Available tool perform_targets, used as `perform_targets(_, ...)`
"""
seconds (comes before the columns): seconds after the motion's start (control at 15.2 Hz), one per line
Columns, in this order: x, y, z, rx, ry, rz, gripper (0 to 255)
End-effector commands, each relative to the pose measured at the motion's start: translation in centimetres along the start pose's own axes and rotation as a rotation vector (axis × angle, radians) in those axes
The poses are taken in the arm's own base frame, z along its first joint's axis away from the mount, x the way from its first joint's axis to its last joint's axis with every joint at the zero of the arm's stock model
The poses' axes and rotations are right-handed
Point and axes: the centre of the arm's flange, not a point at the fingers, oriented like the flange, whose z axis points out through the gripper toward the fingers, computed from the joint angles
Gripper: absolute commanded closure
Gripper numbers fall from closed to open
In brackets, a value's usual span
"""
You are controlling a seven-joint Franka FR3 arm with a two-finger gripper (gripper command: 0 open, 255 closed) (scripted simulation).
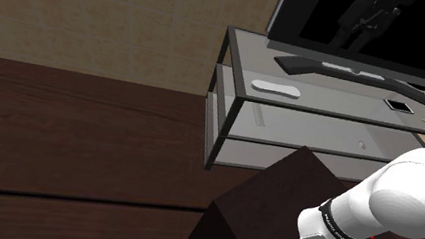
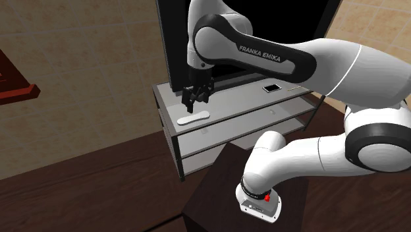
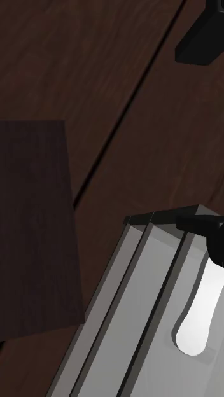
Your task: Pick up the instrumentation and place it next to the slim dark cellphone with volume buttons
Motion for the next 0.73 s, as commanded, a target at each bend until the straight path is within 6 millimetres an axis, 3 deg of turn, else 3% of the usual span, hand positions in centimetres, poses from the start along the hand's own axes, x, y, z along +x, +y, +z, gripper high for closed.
perform_targets(0.0, 0.0, 0.0, 0.0, 0.000, 0.000, 0.000, 0)
perform_targets(0.66, 4.2, 8.5, 8.6, -0.041, -0.023, -0.328, 0)
